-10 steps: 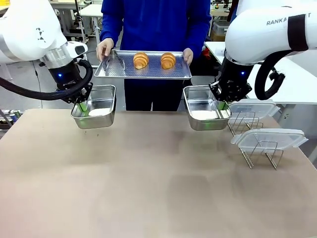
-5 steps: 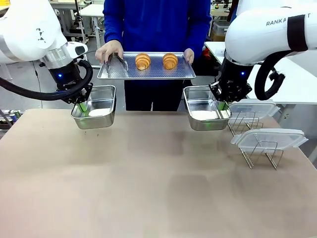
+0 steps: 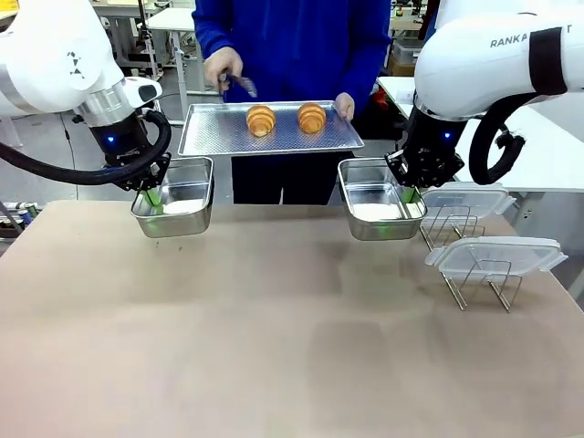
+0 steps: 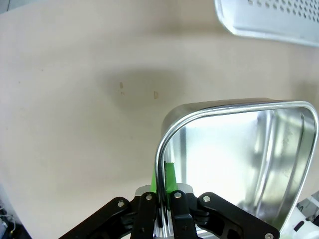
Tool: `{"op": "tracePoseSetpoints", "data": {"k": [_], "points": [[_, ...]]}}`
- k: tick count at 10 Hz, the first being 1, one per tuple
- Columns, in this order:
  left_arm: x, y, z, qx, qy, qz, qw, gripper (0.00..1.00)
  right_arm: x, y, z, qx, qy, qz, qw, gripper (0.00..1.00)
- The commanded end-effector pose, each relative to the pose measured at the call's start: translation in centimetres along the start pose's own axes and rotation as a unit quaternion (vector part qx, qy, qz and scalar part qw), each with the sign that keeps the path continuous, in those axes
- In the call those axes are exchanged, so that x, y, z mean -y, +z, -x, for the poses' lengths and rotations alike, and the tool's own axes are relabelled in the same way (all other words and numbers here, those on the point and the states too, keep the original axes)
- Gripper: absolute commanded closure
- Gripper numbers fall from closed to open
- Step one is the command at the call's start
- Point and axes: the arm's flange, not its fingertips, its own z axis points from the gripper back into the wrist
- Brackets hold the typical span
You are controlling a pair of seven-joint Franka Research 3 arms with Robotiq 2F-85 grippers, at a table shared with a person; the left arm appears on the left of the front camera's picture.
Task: Place the bread in airtight containers.
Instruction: Once an object is inside an Airtight Container , place the container in the center of the table.
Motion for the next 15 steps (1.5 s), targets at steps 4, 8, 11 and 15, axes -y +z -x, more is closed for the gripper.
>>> {"op": "tracePoseSetpoints", "data": {"k": [4, 8, 11, 15], "points": [[-0.06, 0.41, -0.02, 0.004, 0.002, 0.002, 1.0, 0.99, 0.0, 0.3, -0.08, 0.006, -0.007, 0.006, 1.0, 1.0], [-0.06, 0.41, -0.02, 0.004, 0.002, 0.002, 1.0, 0.99, 0.0, 0.3, -0.08, 0.006, -0.007, 0.006, 1.0, 1.0], [-0.06, 0.41, -0.02, 0.004, 0.002, 0.002, 1.0, 0.99, 0.0, 0.3, -0.08, 0.006, -0.007, 0.006, 1.0, 1.0], [-0.06, 0.41, -0.02, 0.004, 0.002, 0.002, 1.0, 0.99, 0.0, 0.3, -0.08, 0.006, -0.007, 0.006, 1.0, 1.0]]}}
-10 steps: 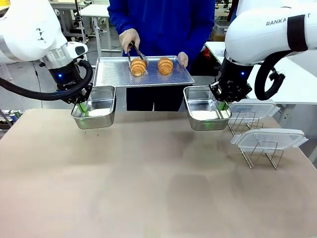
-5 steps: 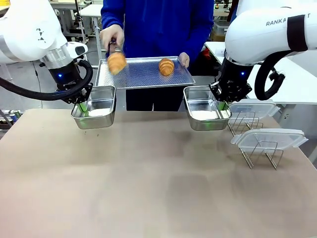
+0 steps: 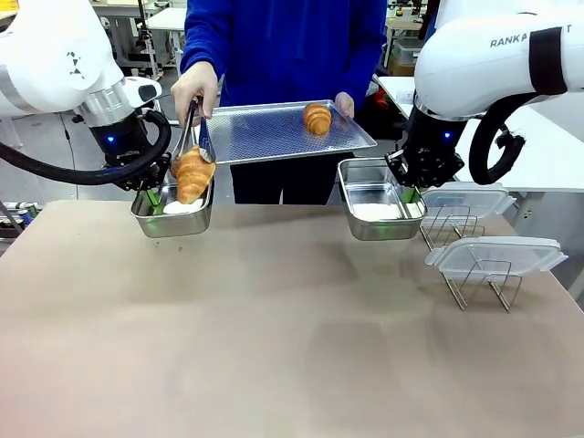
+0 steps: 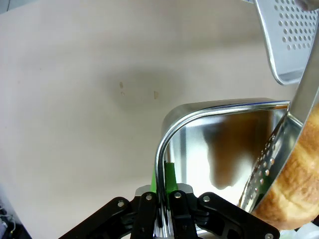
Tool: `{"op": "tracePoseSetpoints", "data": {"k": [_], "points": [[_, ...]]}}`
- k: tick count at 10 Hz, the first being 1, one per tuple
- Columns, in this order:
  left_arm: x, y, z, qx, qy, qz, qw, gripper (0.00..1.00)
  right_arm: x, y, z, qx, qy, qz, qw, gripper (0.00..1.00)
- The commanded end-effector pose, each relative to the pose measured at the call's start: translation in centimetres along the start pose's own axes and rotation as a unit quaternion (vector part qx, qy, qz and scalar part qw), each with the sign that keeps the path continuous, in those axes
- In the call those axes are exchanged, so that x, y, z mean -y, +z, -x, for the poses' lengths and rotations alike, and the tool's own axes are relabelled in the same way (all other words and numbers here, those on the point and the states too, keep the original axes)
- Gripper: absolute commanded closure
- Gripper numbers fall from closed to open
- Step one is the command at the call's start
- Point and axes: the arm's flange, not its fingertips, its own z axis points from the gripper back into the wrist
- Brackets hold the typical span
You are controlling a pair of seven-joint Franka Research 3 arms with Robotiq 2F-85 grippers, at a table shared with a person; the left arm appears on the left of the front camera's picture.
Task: Place the bread in airtight containers.
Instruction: Once an object is inside an Airtight Container , place the container in the center of the table.
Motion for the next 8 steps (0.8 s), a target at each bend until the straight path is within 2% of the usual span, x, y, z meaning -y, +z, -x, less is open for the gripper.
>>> {"op": "tracePoseSetpoints", "data": {"k": [1, 8], "points": [[-0.06, 0.41, -0.02, 0.004, 0.002, 0.002, 1.0, 0.99, 0.0, 0.3, -0.08, 0.006, -0.007, 0.006, 1.0, 1.0], [-0.06, 0.41, -0.02, 0.004, 0.002, 0.002, 1.0, 0.99, 0.0, 0.3, -0.08, 0.006, -0.007, 0.006, 1.0, 1.0]]}}
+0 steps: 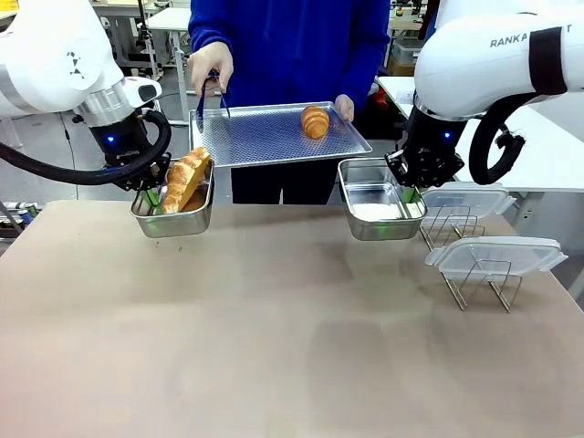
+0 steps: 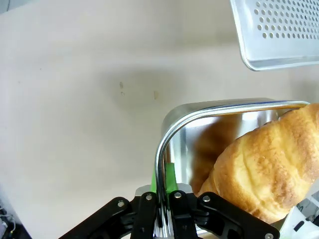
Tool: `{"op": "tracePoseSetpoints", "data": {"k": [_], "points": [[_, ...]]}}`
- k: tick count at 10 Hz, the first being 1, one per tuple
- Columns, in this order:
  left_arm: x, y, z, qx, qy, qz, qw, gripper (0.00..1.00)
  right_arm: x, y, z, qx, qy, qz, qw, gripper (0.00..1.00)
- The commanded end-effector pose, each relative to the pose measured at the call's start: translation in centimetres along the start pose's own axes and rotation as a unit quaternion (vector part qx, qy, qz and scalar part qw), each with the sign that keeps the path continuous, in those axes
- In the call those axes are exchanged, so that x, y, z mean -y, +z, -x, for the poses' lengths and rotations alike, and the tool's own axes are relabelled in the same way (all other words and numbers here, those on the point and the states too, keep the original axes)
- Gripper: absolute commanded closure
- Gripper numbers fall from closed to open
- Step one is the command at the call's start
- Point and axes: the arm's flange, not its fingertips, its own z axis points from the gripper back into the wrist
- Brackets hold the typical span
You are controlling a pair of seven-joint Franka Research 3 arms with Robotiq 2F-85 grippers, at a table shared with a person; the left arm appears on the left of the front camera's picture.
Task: Place the bread in airtight containers.
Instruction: Once an object is inside an Airtight Container , place the container in the center of the table.
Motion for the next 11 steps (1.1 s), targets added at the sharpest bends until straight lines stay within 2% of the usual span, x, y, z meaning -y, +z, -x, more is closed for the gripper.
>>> {"op": "tracePoseSetpoints", "data": {"k": [1, 4, 7, 11], "points": [[-0.1, 0.4, 0.0, 0.005, 0.002, 0.002, 1.0, 0.99, 0.0, 0.3, -0.1, 0.006, -0.007, 0.006, 1.0, 1.0], [0.0, 0.0, 0.0, 0.0, 0.0, 0.0, 1.0, 0.97, 0.0, 0.3, -0.1, 0.006, -0.007, 0.006, 1.0, 1.0], [-2.8, -1.4, 2.3, -0.018, 0.006, -0.015, 1.0, 0.97, 0.0, 0.3, -0.1, 0.006, -0.007, 0.006, 1.0, 1.0], [-4.8, -7.1, 4.0, -0.017, -0.014, -0.051, 0.998, 0.97, 0.0, 0.3, -0.1, 0.006, -0.007, 0.006, 1.0, 1.0]]}}
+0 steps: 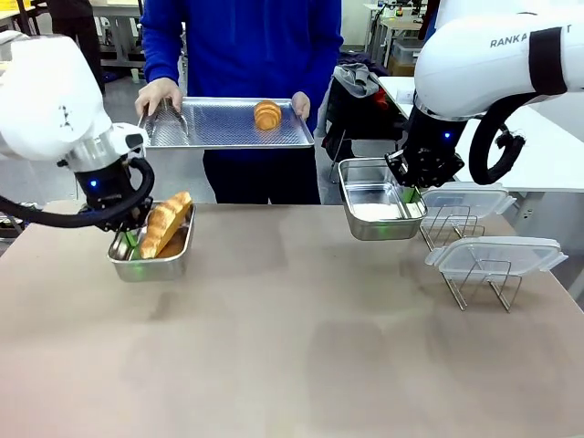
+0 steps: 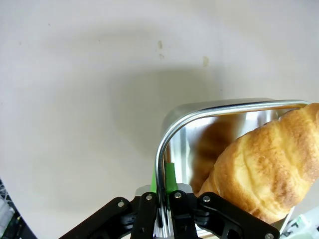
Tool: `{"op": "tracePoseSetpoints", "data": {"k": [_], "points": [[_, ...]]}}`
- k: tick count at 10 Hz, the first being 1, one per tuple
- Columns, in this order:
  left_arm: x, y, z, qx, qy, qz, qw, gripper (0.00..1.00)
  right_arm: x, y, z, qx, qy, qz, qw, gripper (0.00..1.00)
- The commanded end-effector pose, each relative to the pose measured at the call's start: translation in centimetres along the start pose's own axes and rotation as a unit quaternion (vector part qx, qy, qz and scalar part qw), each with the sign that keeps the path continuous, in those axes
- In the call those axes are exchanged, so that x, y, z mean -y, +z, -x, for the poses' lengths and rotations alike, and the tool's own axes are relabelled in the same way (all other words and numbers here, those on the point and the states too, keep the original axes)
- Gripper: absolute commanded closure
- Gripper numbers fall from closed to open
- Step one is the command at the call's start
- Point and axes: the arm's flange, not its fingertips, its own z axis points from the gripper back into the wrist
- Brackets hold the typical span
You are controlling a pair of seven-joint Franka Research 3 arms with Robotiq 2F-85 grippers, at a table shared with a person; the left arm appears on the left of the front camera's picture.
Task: Place the bread in airtight containers.
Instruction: Once an object is inside an Airtight Container , place the container in the center of the table.
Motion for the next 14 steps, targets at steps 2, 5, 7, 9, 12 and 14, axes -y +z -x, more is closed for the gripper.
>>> {"op": "tracePoseSetpoints", "data": {"k": [2, 5, 7, 9, 12, 14], "points": [[-1.4, -3.9, -0.5, 0.027, -0.024, 0.002, 0.999, 0.97, 0.0, 0.3, -0.1, 0.006, -0.007, 0.006, 1.0, 1.0], [-2.1, -6.3, -1.2, 0.022, -0.024, 0.011, 0.999, 0.97, 0.0, 0.3, -0.1, 0.006, -0.007, 0.006, 1.0, 1.0], [-2.1, -7.6, -1.4, 0.018, -0.022, 0.024, 0.999, 0.97, 0.0, 0.3, -0.1, 0.006, -0.007, 0.006, 1.0, 1.0], [-2.0, -8.2, -1.7, 0.014, -0.021, 0.028, 0.999, 0.97, 0.0, 0.3, -0.1, 0.006, -0.007, 0.006, 1.0, 1.0], [-2.3, -8.2, -1.9, 0.005, -0.022, 0.038, 0.999, 0.41, 0.0, 0.3, -0.1, 0.006, -0.007, 0.006, 1.0, 1.0], [-2.9, -6.1, -1.3, 0.03, -0.015, 0.029, 0.999, 0.0, 0.0, 0.3, -0.1, 0.006, -0.007, 0.006, 1.0, 1.0]]}}
